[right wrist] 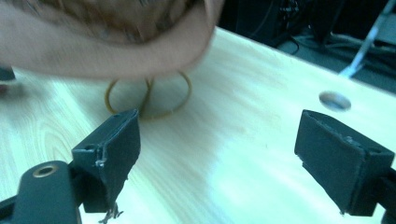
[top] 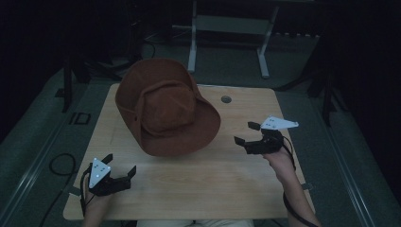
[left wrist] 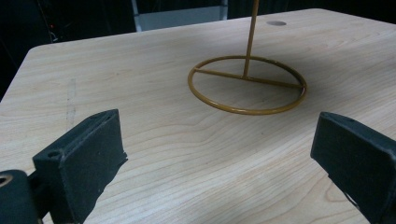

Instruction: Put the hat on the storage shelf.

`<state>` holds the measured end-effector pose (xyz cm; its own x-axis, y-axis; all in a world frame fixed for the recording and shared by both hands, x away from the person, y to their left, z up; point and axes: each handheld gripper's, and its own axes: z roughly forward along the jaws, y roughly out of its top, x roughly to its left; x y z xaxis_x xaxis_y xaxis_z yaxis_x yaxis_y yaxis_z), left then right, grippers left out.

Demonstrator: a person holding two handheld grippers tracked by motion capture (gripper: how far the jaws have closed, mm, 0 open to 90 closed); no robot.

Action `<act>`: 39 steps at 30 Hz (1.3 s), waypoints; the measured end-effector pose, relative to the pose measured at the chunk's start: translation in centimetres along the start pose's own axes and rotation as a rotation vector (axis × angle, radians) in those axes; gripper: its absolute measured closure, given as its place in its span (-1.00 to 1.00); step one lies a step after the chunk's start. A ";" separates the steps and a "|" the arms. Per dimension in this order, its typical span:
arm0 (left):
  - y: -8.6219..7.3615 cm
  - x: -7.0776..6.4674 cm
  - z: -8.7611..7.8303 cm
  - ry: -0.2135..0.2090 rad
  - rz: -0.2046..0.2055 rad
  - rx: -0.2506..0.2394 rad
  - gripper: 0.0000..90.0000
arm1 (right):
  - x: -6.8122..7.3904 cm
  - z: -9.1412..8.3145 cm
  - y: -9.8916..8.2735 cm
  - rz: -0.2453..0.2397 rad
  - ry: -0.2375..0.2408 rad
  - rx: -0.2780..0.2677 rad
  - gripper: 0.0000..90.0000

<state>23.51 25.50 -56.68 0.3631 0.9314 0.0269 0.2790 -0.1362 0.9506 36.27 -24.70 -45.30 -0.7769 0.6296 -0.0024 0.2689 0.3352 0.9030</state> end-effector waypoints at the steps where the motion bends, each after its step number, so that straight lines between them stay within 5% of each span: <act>1: 0.0 0.0 0.0 0.003 0.000 0.000 -0.93 | -0.2 -0.1 -0.7 0.008 0.000 0.005 -0.68; 14: -0.1 0.0 0.1 0.000 0.003 0.010 -0.93 | -2.1 -0.7 -8.1 0.105 -0.073 0.057 -0.68; 32: -0.2 0.2 0.2 0.003 -0.002 0.018 -0.93 | -2.5 -3.1 -12.6 0.193 -0.281 0.082 -0.70; 39: -0.2 0.2 0.1 0.013 0.004 0.020 -0.93 | -3.4 -4.2 -13.7 0.214 -0.473 0.052 -0.69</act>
<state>23.56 25.66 -56.93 0.3529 0.9350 0.0350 0.2953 -0.1468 0.9441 32.83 -34.37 -55.88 -0.3621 0.9318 -0.0252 0.4309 0.1913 0.8819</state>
